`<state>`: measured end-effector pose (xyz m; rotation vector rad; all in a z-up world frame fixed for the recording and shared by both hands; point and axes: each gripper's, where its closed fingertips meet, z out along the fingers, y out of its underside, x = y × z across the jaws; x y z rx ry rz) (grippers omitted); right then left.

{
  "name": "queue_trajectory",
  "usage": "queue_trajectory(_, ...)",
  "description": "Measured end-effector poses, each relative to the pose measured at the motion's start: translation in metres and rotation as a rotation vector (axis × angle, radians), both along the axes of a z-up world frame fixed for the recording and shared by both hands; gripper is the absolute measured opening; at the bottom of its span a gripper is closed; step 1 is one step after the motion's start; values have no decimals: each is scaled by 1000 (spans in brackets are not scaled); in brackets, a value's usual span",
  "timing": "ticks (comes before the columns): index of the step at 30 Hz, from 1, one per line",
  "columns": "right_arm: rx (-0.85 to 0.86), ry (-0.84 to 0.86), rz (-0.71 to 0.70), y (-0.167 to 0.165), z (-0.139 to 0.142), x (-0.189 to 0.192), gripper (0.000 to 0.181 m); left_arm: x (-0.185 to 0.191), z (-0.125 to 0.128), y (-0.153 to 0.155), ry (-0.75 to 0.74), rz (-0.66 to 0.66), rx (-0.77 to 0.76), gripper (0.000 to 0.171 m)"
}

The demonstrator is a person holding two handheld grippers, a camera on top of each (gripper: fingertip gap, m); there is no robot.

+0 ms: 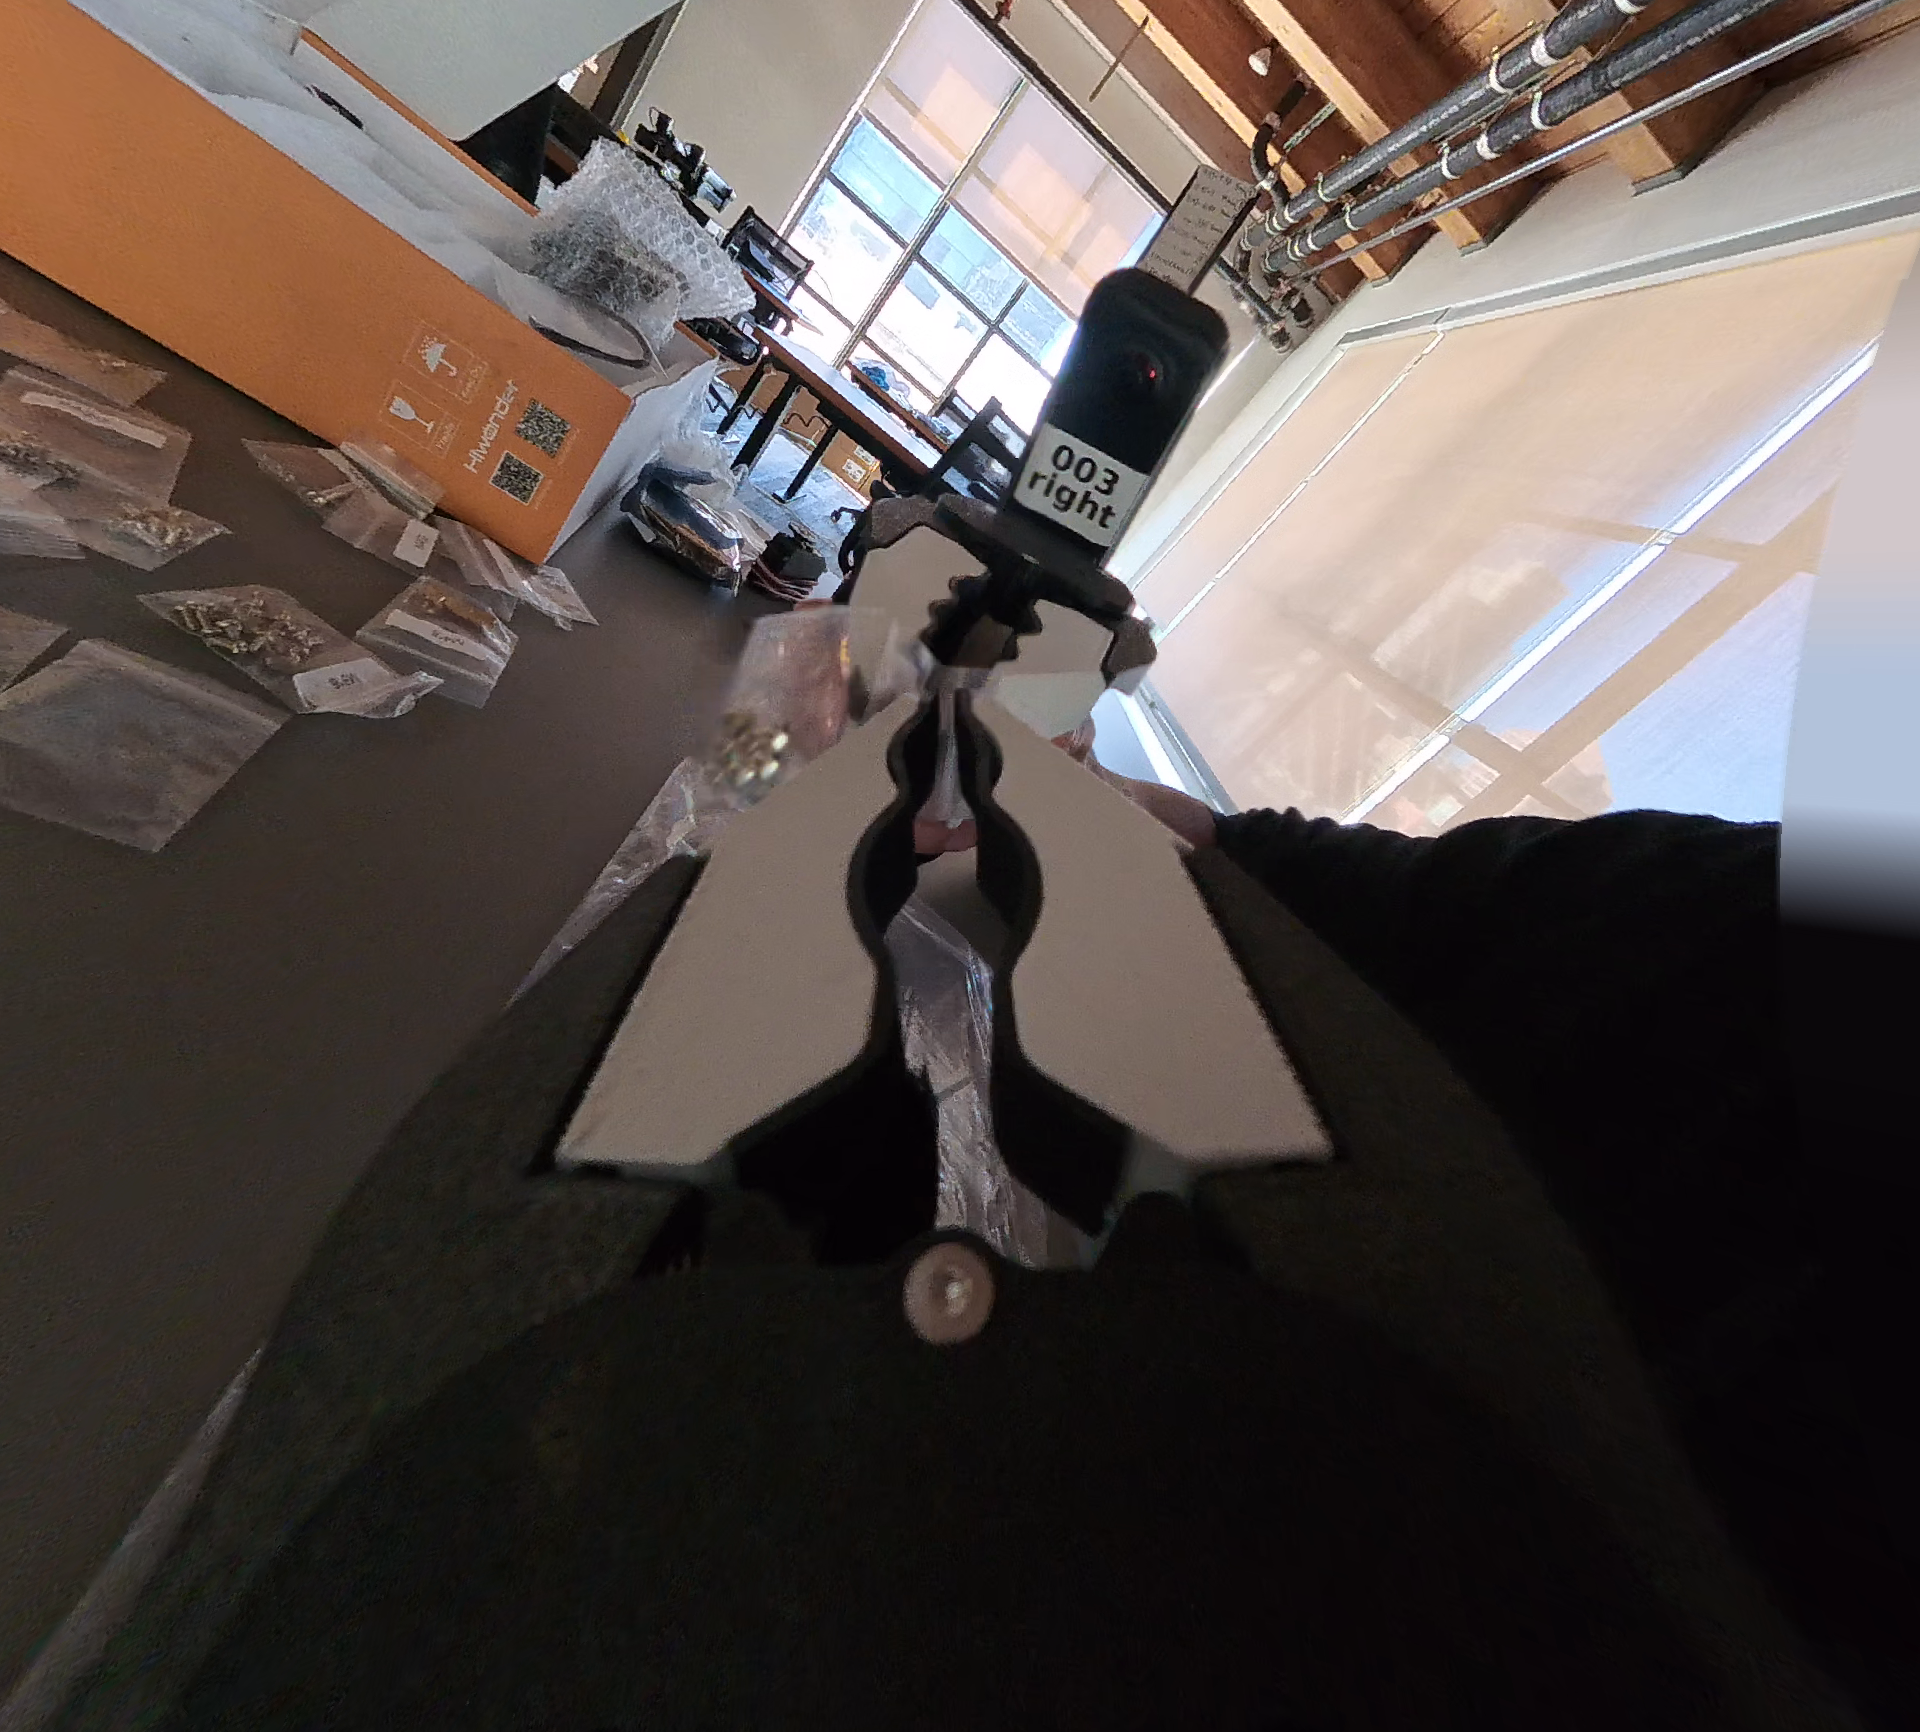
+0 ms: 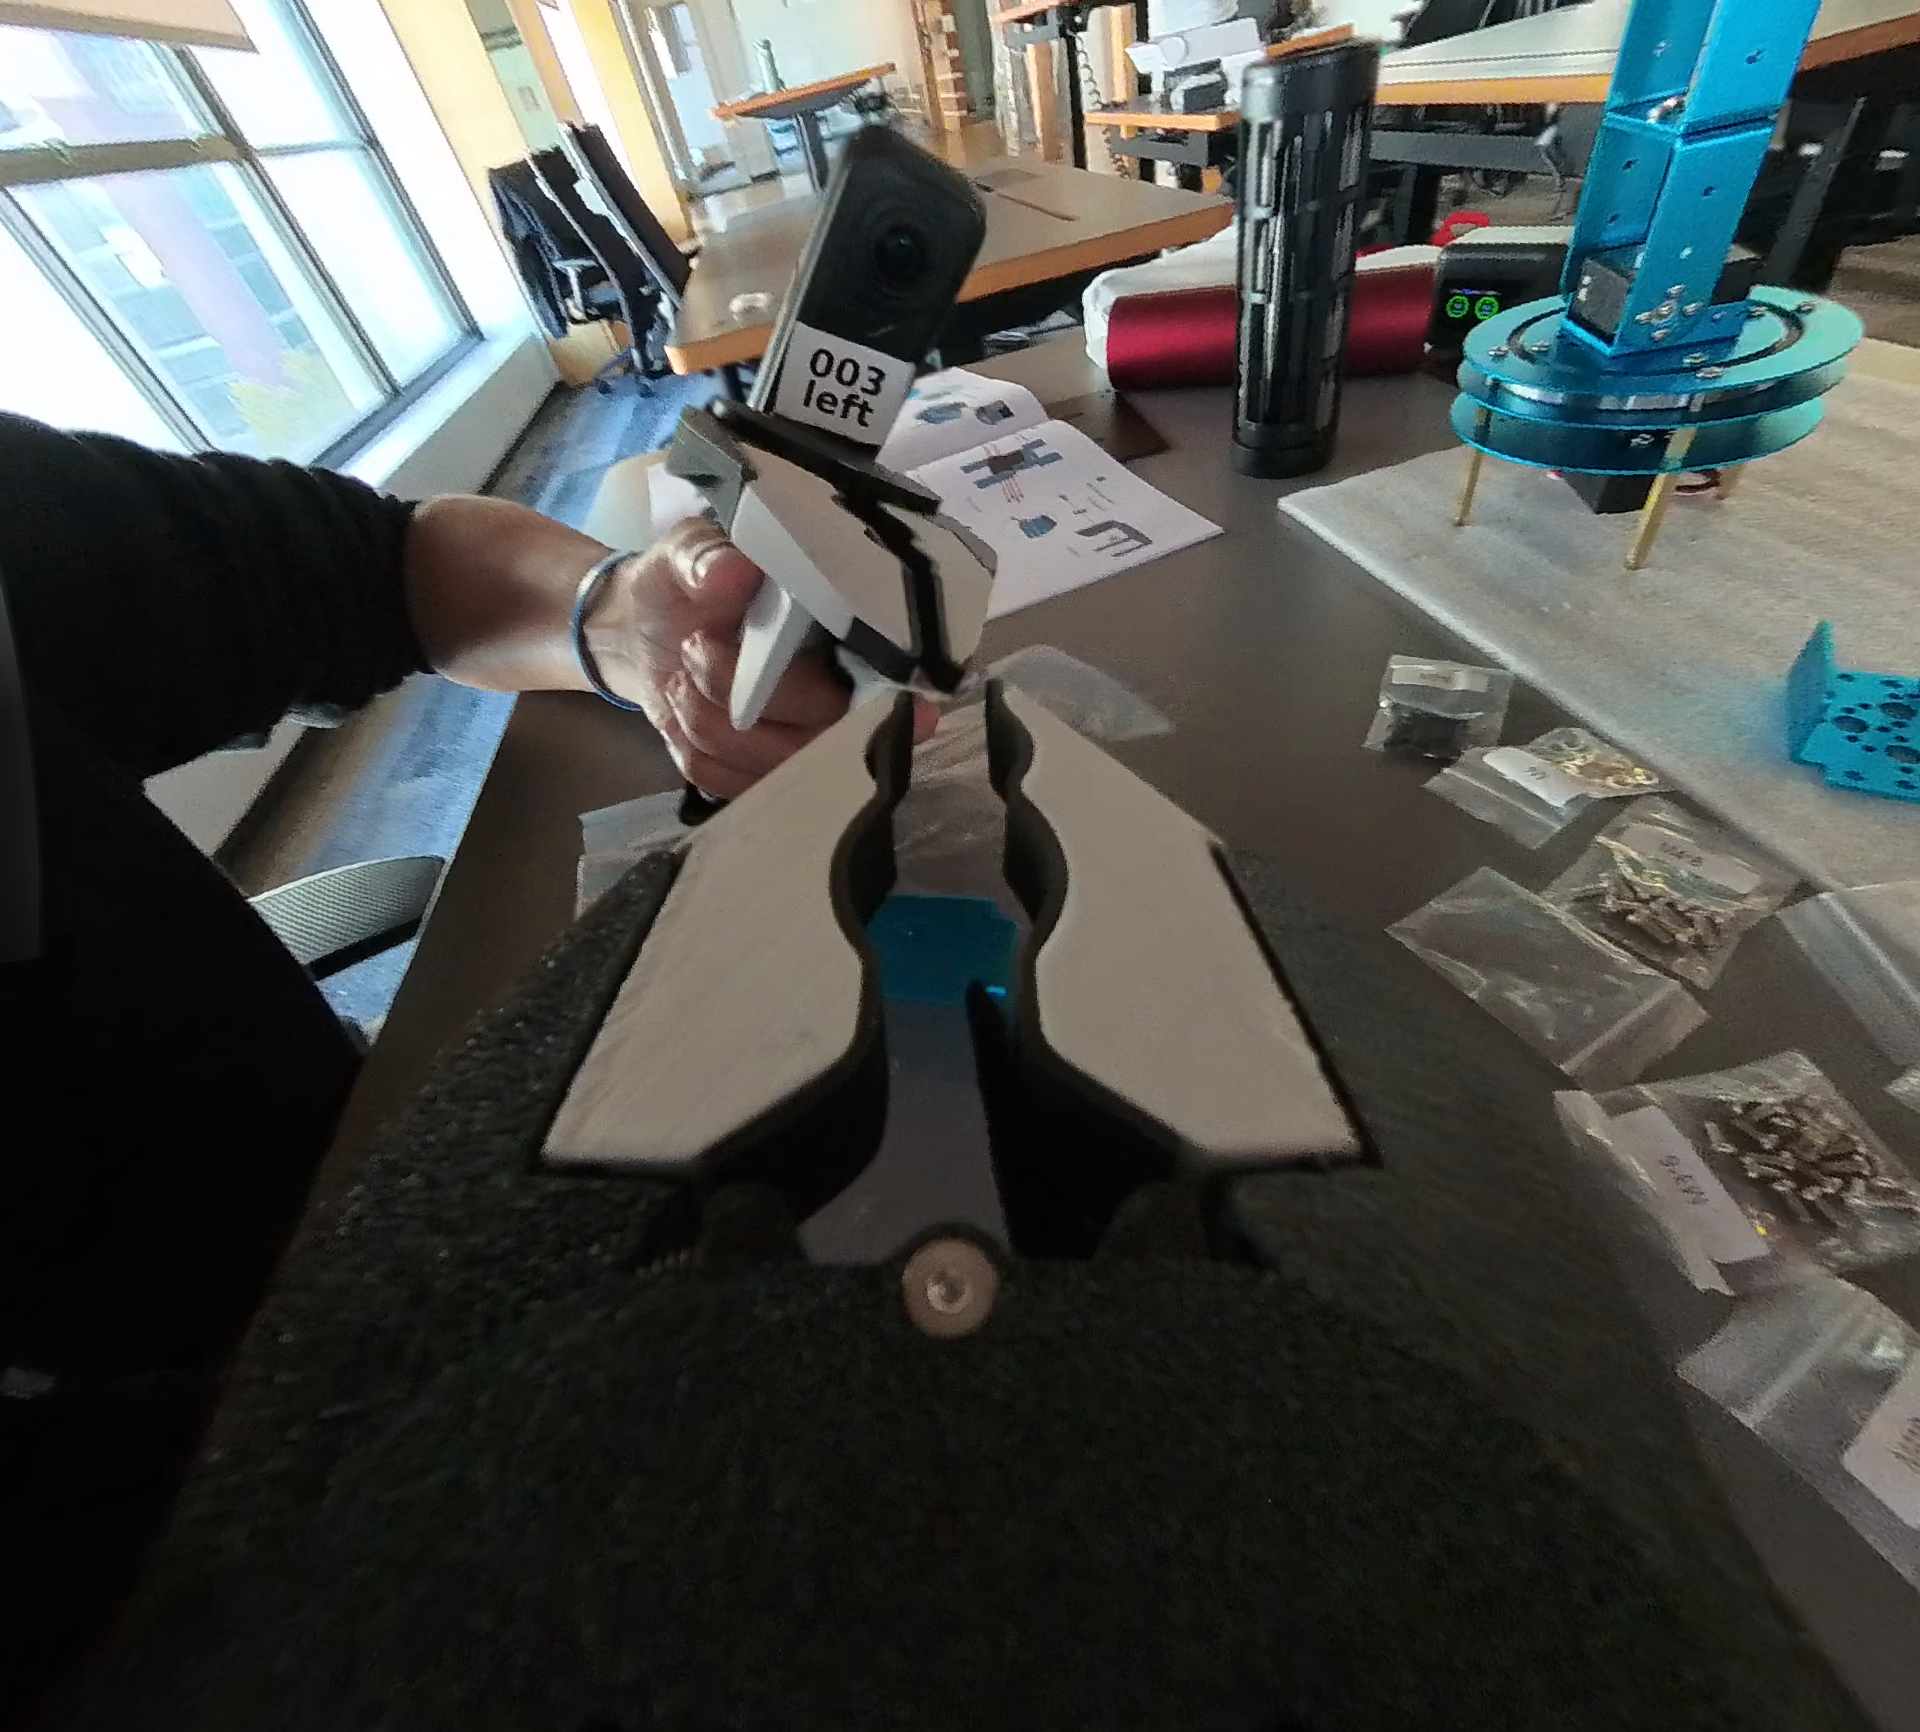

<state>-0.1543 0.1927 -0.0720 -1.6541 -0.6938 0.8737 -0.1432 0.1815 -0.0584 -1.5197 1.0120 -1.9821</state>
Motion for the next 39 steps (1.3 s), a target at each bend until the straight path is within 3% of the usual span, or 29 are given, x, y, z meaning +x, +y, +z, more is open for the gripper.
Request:
queue_trajectory(4,-21,64,28,-2,6,3,0,-2,3,1,-10,-1,16,0)
queue_trajectory(10,-82,157,79,-5,12,3,0,-3,3,-3,-7,9,124,3)
queue_trajectory(17,-123,226,134,-10,17,1,0,-4,6,-7,-31,-14,106,4)
queue_trajectory(20,-173,298,209,-17,21,-1,2,-4,7,-10,-33,-24,111,7)
queue_trajectory(23,-221,372,281,-23,26,-2,22,-4,6,-7,-29,-3,119,5)
queue_trajectory(39,-264,369,252,-17,20,-1,15,-3,1,-5,-13,45,224,2)
